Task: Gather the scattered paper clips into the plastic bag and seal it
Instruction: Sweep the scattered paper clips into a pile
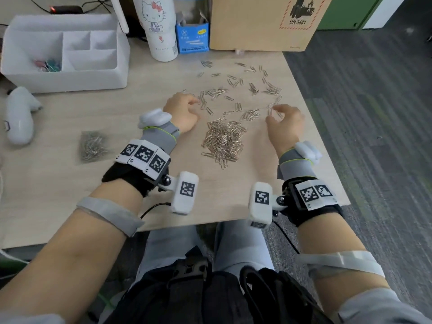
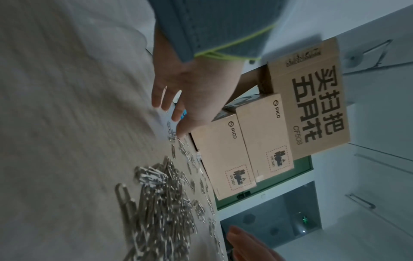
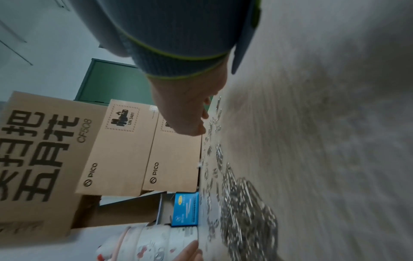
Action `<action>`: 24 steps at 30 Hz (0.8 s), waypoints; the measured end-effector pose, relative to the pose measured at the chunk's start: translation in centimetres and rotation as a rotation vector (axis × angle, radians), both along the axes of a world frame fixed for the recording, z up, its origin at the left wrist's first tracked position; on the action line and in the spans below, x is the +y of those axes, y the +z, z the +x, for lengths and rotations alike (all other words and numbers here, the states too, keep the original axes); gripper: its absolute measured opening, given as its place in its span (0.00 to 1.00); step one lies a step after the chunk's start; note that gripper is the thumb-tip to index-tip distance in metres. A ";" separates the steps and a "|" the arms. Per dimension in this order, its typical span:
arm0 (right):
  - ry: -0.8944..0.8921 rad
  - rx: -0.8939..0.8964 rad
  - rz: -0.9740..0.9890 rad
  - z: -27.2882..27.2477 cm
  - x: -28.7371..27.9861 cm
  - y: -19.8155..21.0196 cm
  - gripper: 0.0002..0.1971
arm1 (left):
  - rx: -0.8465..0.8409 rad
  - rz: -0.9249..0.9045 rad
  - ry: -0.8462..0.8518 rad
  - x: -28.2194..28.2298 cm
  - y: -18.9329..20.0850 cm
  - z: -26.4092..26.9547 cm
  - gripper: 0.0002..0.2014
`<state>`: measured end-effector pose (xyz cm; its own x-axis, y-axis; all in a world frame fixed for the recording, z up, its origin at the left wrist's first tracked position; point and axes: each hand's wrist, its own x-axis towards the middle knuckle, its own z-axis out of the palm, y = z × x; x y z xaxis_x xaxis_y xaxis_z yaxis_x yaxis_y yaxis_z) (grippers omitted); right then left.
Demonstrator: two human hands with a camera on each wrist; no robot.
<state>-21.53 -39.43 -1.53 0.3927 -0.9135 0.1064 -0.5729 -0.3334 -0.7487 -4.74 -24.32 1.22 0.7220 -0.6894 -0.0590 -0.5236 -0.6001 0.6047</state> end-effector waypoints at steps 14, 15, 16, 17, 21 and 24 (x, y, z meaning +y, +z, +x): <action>0.698 0.436 0.102 4.1 -0.5 -0.4 0.30 | -0.011 0.328 -0.358 -5.5 -2.0 2.3 0.27; 0.738 0.389 0.166 4.4 -0.4 -0.2 0.28 | 0.029 0.316 -0.418 -5.5 -1.8 1.9 0.28; 0.748 0.296 0.226 4.5 -0.3 0.2 0.26 | 0.057 0.293 -0.462 -5.2 -1.4 1.5 0.27; 0.712 0.173 0.280 4.8 -0.6 0.4 0.23 | 0.076 0.257 -0.482 -5.3 -1.1 1.6 0.23; 0.343 -0.055 0.132 5.6 -3.1 0.5 0.19 | 0.024 0.109 -0.342 -6.0 -0.3 3.4 0.19; 0.232 0.143 0.076 6.8 -5.5 -0.2 0.27 | -0.033 0.080 -0.253 -7.2 -0.2 5.1 0.21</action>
<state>-14.73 -44.92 -1.75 0.5981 -0.8009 -0.0303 -0.5895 -0.4139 -0.6937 0.32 -31.57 0.99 0.5297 -0.8423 -0.1004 -0.6816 -0.4930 0.5407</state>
